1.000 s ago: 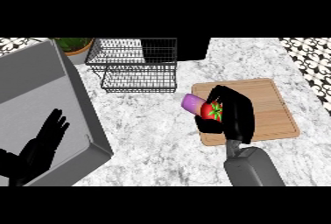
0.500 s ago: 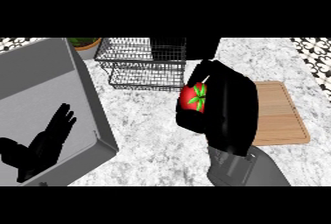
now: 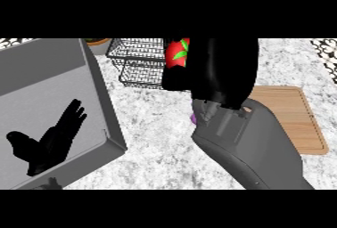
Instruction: Pick the tomato from the cutting board and place it in the tiered basket
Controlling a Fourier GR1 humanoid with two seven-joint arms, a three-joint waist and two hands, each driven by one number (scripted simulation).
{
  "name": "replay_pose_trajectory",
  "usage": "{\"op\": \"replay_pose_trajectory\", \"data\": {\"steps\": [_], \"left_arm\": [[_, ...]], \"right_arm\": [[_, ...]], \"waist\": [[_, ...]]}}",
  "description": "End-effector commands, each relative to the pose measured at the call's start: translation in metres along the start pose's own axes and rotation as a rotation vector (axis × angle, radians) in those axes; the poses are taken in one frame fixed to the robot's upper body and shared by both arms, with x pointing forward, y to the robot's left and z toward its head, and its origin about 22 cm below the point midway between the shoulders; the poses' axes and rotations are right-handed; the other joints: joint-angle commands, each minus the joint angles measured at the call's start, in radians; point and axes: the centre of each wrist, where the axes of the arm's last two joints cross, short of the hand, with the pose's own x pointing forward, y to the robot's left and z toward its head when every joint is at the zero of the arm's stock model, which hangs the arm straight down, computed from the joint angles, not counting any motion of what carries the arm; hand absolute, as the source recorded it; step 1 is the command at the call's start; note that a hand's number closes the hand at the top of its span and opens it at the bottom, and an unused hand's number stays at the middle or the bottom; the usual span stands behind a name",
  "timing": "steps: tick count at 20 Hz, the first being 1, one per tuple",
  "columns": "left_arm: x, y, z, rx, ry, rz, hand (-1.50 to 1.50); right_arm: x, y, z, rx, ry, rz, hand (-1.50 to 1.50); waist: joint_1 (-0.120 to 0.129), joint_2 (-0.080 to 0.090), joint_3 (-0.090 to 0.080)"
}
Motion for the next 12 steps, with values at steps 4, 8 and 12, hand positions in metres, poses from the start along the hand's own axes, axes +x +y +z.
{"op": "replay_pose_trajectory", "data": {"steps": [4, 8, 12], "left_arm": [[0.029, -0.047, -0.023, -0.189, -0.03, -0.046, 0.0], [0.022, -0.051, -0.031, -0.2, -0.032, -0.044, 0.0], [0.036, -0.055, -0.036, -0.209, -0.038, -0.042, 0.0]], "right_arm": [[0.023, 0.006, -0.046, 0.001, 0.192, -0.003, 1.5], [0.024, 0.017, -0.07, -0.007, 0.193, -0.03, 1.5], [0.026, 0.034, -0.085, 0.017, 0.203, -0.058, 1.5]], "waist": [[0.004, 0.011, -0.005], [0.006, 0.021, -0.006], [0.024, 0.026, -0.006]]}}
